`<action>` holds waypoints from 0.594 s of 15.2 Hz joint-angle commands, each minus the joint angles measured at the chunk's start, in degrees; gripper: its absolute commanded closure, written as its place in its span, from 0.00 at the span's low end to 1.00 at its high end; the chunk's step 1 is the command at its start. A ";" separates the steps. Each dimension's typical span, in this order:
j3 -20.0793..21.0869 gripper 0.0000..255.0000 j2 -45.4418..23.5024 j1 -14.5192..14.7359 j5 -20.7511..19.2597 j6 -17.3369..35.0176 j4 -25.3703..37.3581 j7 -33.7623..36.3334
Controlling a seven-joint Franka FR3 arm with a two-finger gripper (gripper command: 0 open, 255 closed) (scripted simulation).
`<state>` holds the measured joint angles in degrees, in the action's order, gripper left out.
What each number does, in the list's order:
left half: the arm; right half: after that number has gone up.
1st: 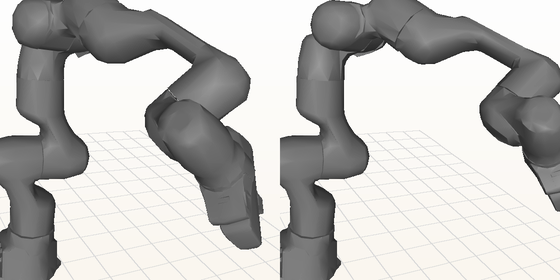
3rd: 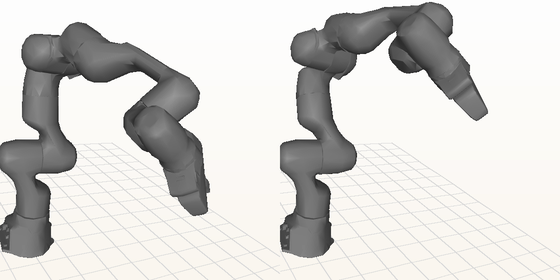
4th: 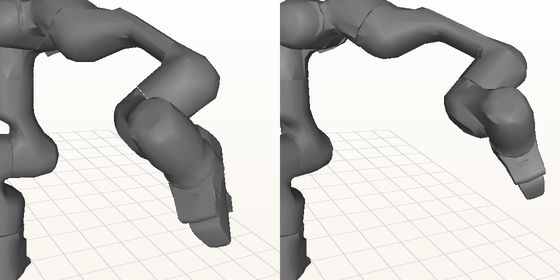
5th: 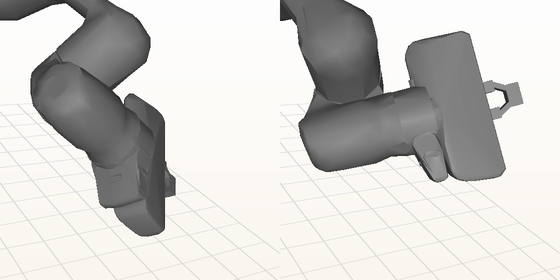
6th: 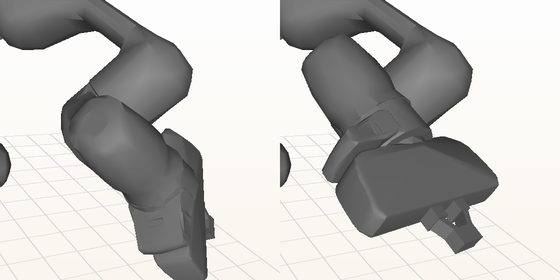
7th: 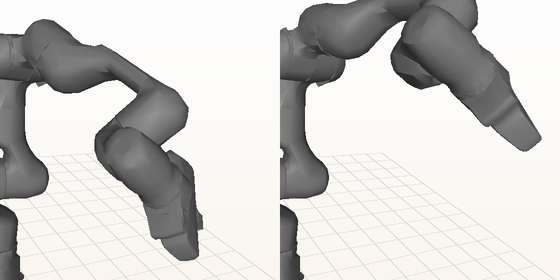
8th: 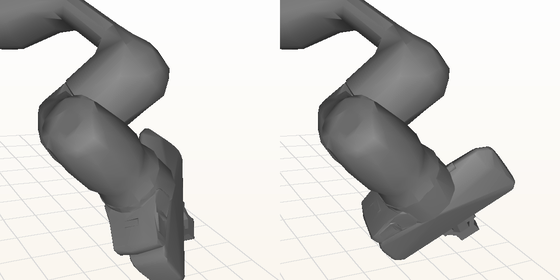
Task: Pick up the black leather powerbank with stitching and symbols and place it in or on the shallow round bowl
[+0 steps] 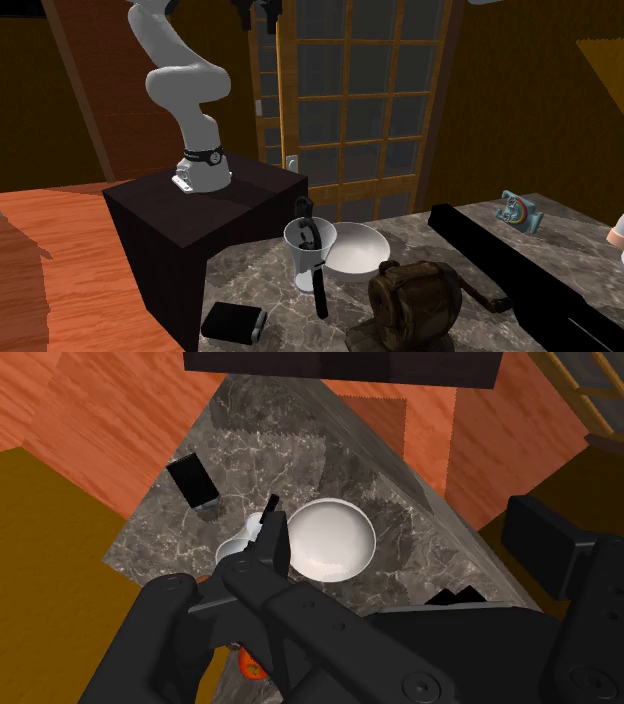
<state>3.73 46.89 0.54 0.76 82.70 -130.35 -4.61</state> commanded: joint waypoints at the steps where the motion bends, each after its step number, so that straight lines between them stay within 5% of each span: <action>1: 0.00 0.00 0.00 0.00 0.00 0.00 0.00 0.00; 9: -6.29 0.00 -0.97 -1.16 -4.70 13.64 -12.34 -8.30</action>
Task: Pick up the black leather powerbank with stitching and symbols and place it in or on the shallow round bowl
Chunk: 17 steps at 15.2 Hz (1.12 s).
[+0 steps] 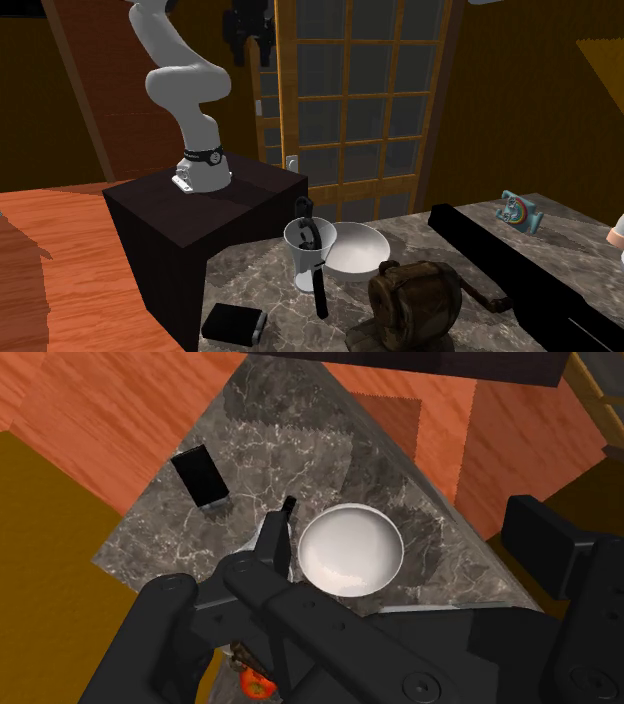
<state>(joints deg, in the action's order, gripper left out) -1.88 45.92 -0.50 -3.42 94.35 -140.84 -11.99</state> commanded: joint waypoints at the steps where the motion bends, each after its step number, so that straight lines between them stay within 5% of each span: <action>1: -1.52 0.00 -0.55 -0.34 -1.14 3.82 -3.07 -1.93; 9: -8.56 0.00 -8.92 -2.15 -5.77 19.72 -9.97 -9.83; 17: -15.84 0.00 -24.23 -2.91 -7.91 36.83 -11.04 -18.28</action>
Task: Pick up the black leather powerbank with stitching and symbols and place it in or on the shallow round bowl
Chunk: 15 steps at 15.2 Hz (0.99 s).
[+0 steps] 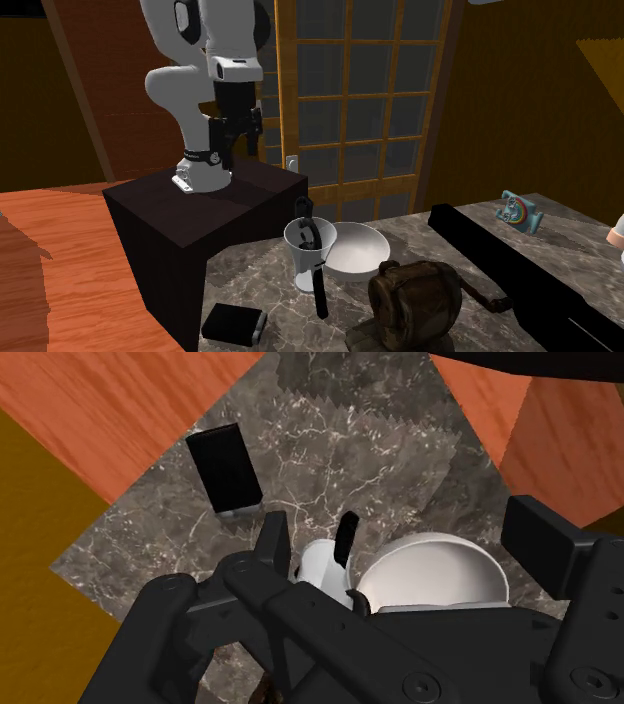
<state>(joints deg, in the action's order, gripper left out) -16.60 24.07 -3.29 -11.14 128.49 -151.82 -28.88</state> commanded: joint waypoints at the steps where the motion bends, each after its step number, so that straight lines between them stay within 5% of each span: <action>1: -2.02 0.00 -4.69 -0.05 -0.03 4.78 0.23 -2.62; 9: -7.35 0.00 -25.24 1.07 8.49 19.58 5.81 -16.39; 15: -4.08 0.00 -41.06 -3.20 20.83 26.33 13.79 -29.89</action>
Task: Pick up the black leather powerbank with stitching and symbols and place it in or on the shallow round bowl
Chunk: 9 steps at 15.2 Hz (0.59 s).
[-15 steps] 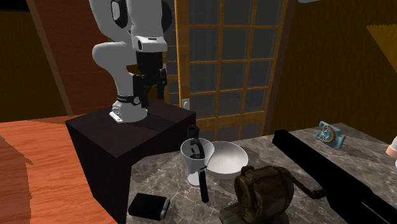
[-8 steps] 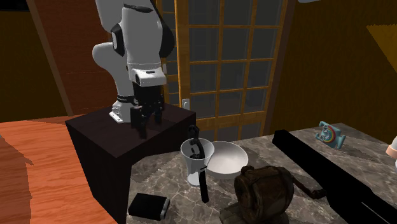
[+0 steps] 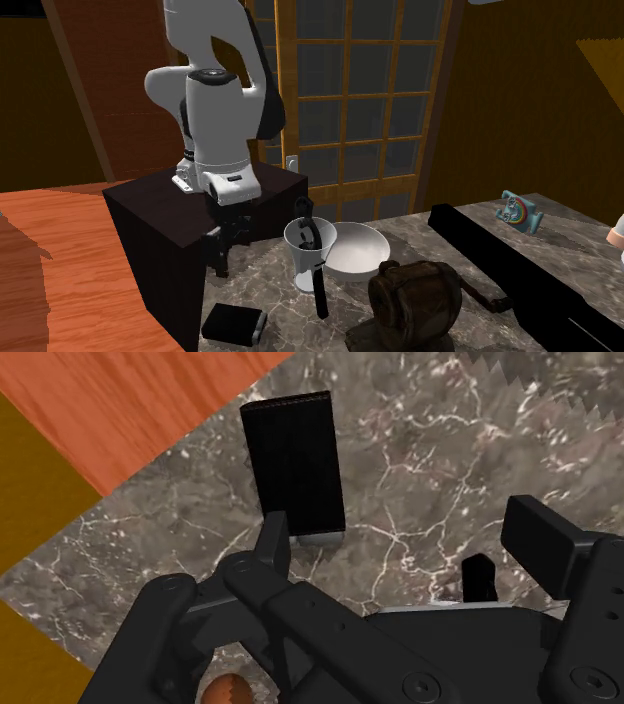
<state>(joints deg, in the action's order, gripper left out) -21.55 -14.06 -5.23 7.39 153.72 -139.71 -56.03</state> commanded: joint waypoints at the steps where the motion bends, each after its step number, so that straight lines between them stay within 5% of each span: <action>1: 1.93 0.00 -5.38 -2.52 3.82 1.85 3.29 -4.54; 5: 6.03 0.00 -14.78 -7.54 7.74 4.09 10.42 -10.05; 9: 7.74 0.00 -18.51 -9.25 8.96 5.90 12.41 -11.36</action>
<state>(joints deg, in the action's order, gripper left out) -14.20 -31.69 -14.04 16.05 159.26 -127.86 -67.03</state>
